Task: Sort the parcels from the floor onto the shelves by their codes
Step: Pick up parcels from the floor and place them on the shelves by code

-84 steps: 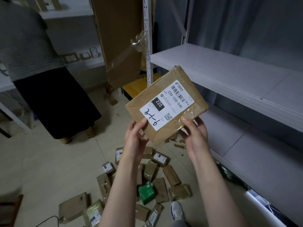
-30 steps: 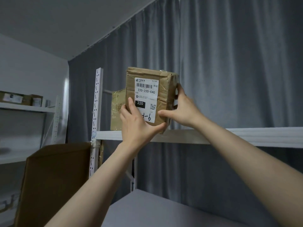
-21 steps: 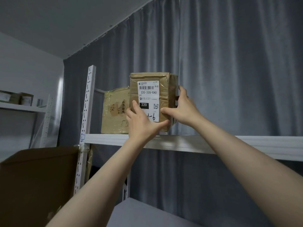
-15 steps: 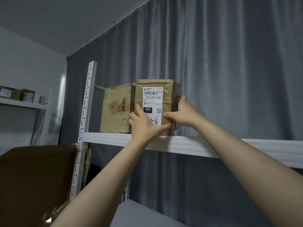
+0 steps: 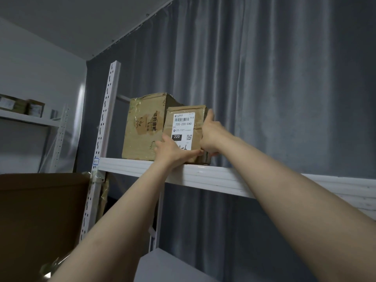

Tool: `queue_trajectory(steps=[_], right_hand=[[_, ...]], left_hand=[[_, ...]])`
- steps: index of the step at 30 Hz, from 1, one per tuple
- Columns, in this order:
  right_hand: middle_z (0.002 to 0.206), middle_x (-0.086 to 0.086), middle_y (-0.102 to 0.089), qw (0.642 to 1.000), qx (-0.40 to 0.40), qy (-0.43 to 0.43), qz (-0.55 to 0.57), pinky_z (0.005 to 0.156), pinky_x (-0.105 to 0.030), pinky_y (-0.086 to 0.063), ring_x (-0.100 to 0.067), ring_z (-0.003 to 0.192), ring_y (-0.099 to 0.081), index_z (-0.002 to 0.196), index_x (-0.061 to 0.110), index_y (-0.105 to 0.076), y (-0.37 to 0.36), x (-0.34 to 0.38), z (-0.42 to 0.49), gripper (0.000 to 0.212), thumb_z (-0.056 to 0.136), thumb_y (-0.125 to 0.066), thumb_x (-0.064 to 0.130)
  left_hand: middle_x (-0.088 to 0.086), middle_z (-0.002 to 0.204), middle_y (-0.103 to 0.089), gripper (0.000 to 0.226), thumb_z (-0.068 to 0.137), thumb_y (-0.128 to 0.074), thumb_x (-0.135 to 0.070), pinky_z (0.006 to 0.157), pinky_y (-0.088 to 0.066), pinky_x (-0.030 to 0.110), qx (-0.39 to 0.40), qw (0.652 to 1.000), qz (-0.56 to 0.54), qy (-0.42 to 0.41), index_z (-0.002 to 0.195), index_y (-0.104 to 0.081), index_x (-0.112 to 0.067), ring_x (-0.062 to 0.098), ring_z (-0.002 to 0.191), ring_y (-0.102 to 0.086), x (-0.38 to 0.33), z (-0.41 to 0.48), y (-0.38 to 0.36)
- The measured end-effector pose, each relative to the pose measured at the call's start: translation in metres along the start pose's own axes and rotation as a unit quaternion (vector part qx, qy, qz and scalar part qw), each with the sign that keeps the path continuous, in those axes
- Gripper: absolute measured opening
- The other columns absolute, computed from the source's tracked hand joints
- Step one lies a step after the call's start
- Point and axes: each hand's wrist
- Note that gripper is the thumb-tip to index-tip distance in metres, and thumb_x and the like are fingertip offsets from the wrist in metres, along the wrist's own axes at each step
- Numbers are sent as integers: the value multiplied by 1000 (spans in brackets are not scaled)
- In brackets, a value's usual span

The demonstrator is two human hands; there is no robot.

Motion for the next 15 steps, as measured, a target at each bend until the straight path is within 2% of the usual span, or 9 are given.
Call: queue_trajectory(steps=[4, 6, 9, 12, 15], right_hand=[[134, -16, -51, 998, 11, 45, -38, 83, -42, -52, -38, 115, -56, 156, 20, 6, -5, 6, 2, 100, 85, -62, 11], [131, -16, -52, 996, 22, 62, -58, 81, -41, -53, -38, 111, -58, 155, 22, -14, -10, 5, 3, 85, 85, -63, 15], [129, -14, -54, 990, 38, 82, -108, 78, -36, -48, -35, 111, -57, 139, 18, -44, -23, 1, 4, 57, 85, -64, 18], [127, -12, -55, 986, 44, 92, -128, 80, -36, -48, -35, 111, -58, 133, 19, -52, -29, 0, 6, 47, 86, -61, 20], [126, -11, -56, 985, 41, 92, -142, 78, -33, -45, -33, 110, -58, 131, 16, -53, -33, 1, 6, 43, 88, -59, 21]], left_hand=[[20, 148, -31, 140, 45, -82, -74, 115, -29, 43, 8, 1000, 19, 6, 146, -16, -3, 34, 140, -27, 7, 15, -4], [20, 147, -32, 141, 45, -82, -74, 115, -31, 43, 28, 999, 40, 14, 147, -15, -3, 33, 139, -28, 10, 22, -4], [19, 148, -32, 146, 40, -81, -77, 115, -31, 44, 73, 994, 81, 24, 148, -16, -4, 32, 140, -28, 13, 30, -3], [14, 142, -43, 160, 13, -69, -84, 111, -37, 44, 97, 989, 110, 28, 146, -25, -8, 30, 134, -39, 13, 35, -3], [4, 130, -56, 163, -6, -61, -93, 102, -46, 43, 97, 989, 109, 18, 139, -40, -21, 26, 120, -53, 23, 55, -14]])
Point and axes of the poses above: each hand's wrist, its own z-axis towards the middle knuckle, its own y-axis out of the back of the hand, x = y × z
